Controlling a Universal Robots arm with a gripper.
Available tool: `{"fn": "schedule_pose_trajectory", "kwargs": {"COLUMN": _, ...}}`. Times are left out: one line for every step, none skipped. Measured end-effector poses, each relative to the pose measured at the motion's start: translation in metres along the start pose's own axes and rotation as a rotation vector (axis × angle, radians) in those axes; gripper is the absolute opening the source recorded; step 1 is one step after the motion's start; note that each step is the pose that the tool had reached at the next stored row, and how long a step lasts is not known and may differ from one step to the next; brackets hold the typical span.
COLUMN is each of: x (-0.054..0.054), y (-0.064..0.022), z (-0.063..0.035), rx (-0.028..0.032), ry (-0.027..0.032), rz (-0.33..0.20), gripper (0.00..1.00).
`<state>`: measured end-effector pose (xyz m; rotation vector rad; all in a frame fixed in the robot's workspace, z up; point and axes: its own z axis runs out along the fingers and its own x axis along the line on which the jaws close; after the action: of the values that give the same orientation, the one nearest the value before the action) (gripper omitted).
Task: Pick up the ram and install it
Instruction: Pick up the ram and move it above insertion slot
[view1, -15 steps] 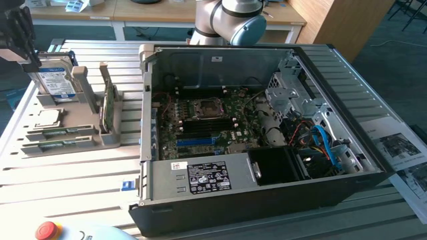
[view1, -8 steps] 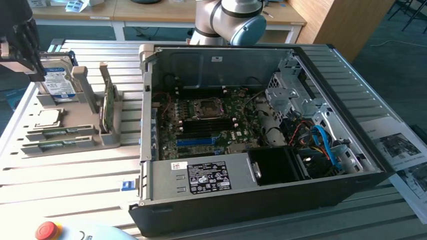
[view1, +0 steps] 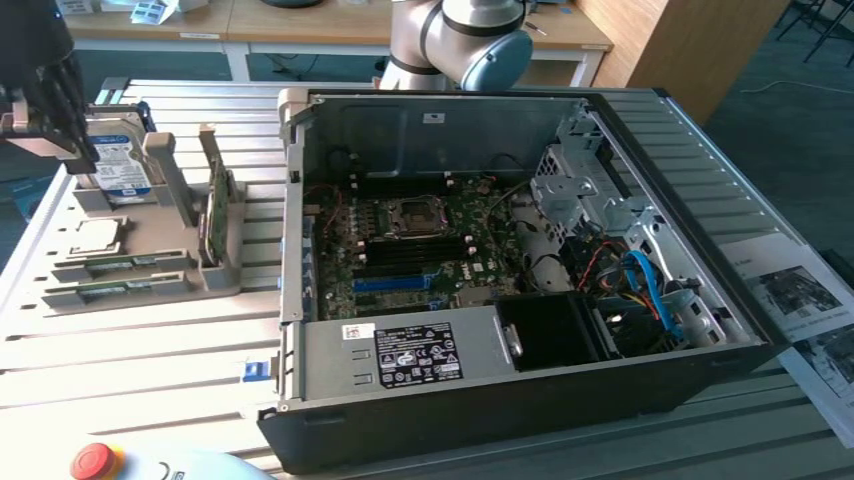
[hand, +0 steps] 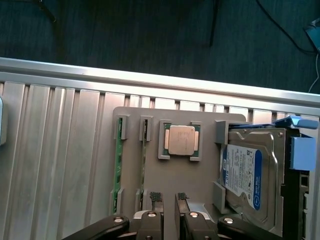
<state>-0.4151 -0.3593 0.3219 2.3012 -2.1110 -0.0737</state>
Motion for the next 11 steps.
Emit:
{"fn": "schedule_pose_trajectory", "kwargs": {"x": 0.000, "y": -0.0001, "z": 0.0017, "rx": 0.0000, "ry": 0.0000, "rz": 0.000, "gripper": 0.24}}
{"fn": "schedule_pose_trajectory", "kwargs": {"x": 0.000, "y": -0.0001, "z": 0.0033, "rx": 0.0000, "ry": 0.0000, "rz": 0.000, "gripper": 0.24}}
{"fn": "schedule_pose_trajectory", "kwargs": {"x": 0.000, "y": -0.0002, "z": 0.0048, "rx": 0.0000, "ry": 0.0000, "rz": 0.000, "gripper": 0.24}}
{"fn": "schedule_pose_trajectory", "kwargs": {"x": 0.000, "y": -0.0003, "z": 0.0064, "rx": 0.0000, "ry": 0.0000, "rz": 0.000, "gripper": 0.24}}
{"fn": "schedule_pose_trajectory", "kwargs": {"x": 0.000, "y": -0.0004, "z": 0.0079, "rx": 0.0001, "ry": -0.0001, "rz": 0.000, "gripper": 0.24}}
{"fn": "schedule_pose_trajectory", "kwargs": {"x": 0.000, "y": -0.0004, "z": 0.0095, "rx": 0.0001, "ry": 0.0000, "rz": 0.000, "gripper": 0.24}}
{"fn": "schedule_pose_trajectory", "kwargs": {"x": 0.000, "y": -0.0005, "z": 0.0110, "rx": 0.0000, "ry": 0.0000, "rz": 0.000, "gripper": 0.24}}
{"fn": "schedule_pose_trajectory", "kwargs": {"x": 0.000, "y": -0.0006, "z": 0.0125, "rx": 0.0000, "ry": 0.0000, "rz": 0.000, "gripper": 0.24}}
{"fn": "schedule_pose_trajectory", "kwargs": {"x": 0.000, "y": -0.0007, "z": 0.0139, "rx": 0.0000, "ry": 0.0000, "rz": 0.000, "gripper": 0.24}}
{"fn": "schedule_pose_trajectory", "kwargs": {"x": 0.000, "y": -0.0007, "z": 0.0153, "rx": 0.0000, "ry": 0.0000, "rz": 0.000, "gripper": 0.24}}
{"fn": "schedule_pose_trajectory", "kwargs": {"x": 0.000, "y": -0.0007, "z": 0.0167, "rx": 0.0000, "ry": 0.0000, "rz": 0.000, "gripper": 0.24}}
